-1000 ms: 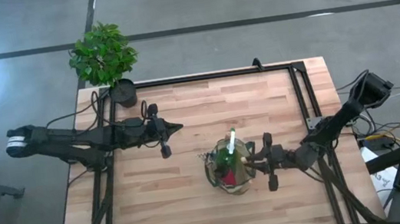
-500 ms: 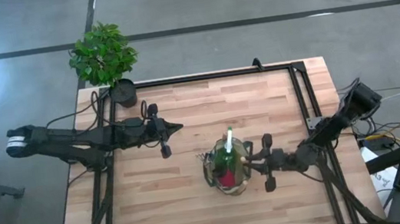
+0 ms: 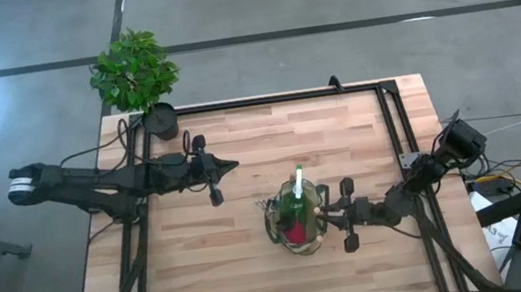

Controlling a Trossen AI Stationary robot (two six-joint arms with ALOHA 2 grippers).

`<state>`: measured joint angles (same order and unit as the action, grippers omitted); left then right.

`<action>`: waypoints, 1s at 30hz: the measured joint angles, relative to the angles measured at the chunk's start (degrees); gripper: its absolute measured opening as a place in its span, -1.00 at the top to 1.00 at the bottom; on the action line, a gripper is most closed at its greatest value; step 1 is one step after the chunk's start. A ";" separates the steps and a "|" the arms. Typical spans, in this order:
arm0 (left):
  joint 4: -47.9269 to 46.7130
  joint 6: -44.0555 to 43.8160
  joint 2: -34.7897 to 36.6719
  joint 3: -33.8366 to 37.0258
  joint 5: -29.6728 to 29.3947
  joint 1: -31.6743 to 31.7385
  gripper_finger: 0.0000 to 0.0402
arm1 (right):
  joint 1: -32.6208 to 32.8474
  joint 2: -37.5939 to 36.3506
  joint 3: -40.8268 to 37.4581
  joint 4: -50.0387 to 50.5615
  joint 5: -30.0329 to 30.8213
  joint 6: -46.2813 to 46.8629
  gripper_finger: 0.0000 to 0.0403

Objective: Pick & Place Garden tools in Gardening bag
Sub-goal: Put the trowel into the gardening bag

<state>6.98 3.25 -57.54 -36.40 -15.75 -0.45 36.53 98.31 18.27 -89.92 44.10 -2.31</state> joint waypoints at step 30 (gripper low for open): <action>0.96 -0.05 0.00 0.02 0.00 0.02 0.99 | -0.06 3.82 -1.04 1.45 -0.49 4.10 0.39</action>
<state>7.94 3.20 -57.54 -36.38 -15.75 -0.43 36.47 102.13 17.23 -88.47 43.62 1.80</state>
